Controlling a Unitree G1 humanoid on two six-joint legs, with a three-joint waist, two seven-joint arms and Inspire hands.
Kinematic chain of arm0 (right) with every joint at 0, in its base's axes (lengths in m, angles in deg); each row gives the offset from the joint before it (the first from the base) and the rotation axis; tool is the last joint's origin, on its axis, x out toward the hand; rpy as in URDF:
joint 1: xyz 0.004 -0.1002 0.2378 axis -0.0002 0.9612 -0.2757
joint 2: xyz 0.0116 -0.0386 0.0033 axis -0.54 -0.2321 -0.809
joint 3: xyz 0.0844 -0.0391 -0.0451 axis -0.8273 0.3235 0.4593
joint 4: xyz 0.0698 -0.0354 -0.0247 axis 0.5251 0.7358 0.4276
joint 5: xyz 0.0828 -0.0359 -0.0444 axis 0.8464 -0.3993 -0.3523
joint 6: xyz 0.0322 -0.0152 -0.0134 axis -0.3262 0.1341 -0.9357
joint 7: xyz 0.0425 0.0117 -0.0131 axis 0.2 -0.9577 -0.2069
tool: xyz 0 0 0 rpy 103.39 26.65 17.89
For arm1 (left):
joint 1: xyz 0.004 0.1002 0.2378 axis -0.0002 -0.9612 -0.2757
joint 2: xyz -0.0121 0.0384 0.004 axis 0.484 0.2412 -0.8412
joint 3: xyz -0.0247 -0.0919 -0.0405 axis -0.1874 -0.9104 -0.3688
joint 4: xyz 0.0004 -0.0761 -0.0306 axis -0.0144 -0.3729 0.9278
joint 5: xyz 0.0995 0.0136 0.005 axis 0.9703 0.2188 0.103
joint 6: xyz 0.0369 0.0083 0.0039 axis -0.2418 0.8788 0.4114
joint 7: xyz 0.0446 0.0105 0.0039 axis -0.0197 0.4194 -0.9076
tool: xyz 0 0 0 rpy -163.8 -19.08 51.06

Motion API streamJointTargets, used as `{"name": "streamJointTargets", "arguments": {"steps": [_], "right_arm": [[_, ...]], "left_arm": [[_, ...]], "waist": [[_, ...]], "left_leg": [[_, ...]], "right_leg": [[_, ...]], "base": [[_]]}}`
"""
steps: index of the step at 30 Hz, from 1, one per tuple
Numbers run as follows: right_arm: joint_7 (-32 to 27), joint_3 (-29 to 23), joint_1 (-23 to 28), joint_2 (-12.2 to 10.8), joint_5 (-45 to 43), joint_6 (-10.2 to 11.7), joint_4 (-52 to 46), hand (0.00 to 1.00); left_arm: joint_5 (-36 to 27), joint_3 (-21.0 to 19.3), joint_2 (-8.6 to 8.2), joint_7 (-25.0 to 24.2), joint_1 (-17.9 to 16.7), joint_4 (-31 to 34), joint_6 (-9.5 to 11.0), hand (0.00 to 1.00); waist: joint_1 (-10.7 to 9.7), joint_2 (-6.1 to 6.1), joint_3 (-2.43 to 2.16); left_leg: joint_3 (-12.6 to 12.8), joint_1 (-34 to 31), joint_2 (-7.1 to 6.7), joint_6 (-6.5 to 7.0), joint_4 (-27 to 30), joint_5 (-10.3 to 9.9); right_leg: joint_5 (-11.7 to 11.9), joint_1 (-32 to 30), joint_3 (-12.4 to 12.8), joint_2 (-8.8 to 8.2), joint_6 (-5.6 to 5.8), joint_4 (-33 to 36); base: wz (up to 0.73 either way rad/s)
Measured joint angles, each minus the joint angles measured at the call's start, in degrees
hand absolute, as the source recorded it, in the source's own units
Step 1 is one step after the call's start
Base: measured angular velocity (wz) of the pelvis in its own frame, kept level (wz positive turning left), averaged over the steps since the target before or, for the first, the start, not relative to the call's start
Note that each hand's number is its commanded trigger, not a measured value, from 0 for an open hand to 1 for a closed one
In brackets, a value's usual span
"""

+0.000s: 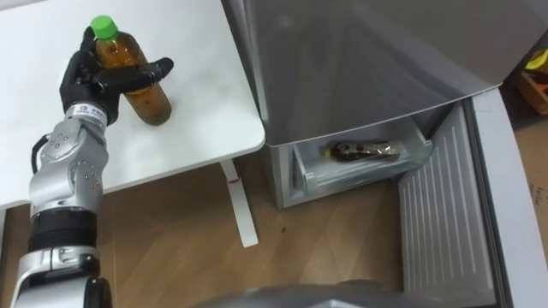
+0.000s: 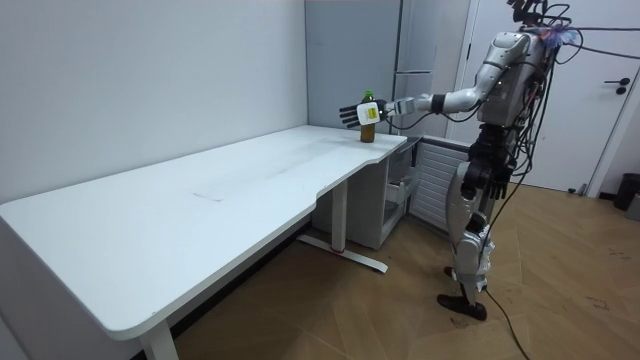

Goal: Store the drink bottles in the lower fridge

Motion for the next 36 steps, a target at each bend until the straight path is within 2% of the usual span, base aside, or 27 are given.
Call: {"name": "streamJointTargets", "arguments": {"steps": [4, 5, 6, 7, 22, 36], "right_arm": [[-0.04, -0.96, 0.11, -0.01, -1.04, 0.01, 0.0, 0.0], [-0.05, -1.26, 0.11, -0.01, -1.08, 0.01, -0.01, 0.0], [-0.09, -1.52, 0.14, 0.0, -1.11, 0.01, -0.03, 0.0], [-0.1, -1.53, 0.14, 0.0, -1.11, 0.0, -0.03, 0.0], [-0.19, -1.53, 1.12, -0.02, -1.14, -0.11, -0.58, 0.0], [-0.26, -1.41, 0.9, 0.0, -1.16, -0.12, -0.63, 0.0]], "left_arm": [[-0.18, -0.04, 0.07, 0.0, 0.0, -0.62, -0.03, 0.0], [-0.18, -0.04, 0.07, 0.0, 0.0, -0.69, -0.05, 0.05], [-0.18, -0.03, 0.07, 0.0, 0.0, -0.72, -0.1, 0.66], [-0.24, -0.03, 0.07, 0.0, 0.0, -0.72, -0.1, 1.0], [-0.87, -0.08, 0.09, -0.24, 0.0, -1.34, -0.55, 1.0], [-0.93, 0.07, 0.08, 0.19, 0.07, -1.93, -1.5, 1.0]], "waist": [[-0.11, 0.02, 0.04], [-0.11, 0.02, 0.04], [-0.11, -0.02, 0.06], [-0.11, -0.03, 0.06], [0.08, -0.35, 0.01], [-0.15, 0.02, -0.16]], "left_leg": [[0.13, 0.02, 0.01, 0.0, 0.07, 0.0], [0.13, 0.02, 0.01, 0.0, 0.08, 0.0], [0.14, 0.05, 0.01, 0.0, 0.08, 0.0], [0.16, 0.03, 0.01, 0.0, 0.13, 0.0], [0.14, -0.08, 0.02, 0.0, 0.36, -0.01], [-0.11, -0.45, 0.01, 0.0, 0.42, -0.01]], "right_leg": [[0.0, 0.01, -0.09, -0.02, -0.01, 0.01], [-0.01, 0.01, -0.09, -0.02, -0.01, 0.01], [-0.01, 0.01, -0.08, -0.03, -0.02, 0.02], [-0.01, 0.02, -0.1, -0.04, -0.02, 0.01], [-0.05, 0.02, -0.09, -0.03, -0.06, 0.08], [-0.05, -0.35, -0.21, -0.06, -0.07, 0.11]], "base": [[0.0], [0.0], [0.0], [0.0], [0.0], [0.0]]}}
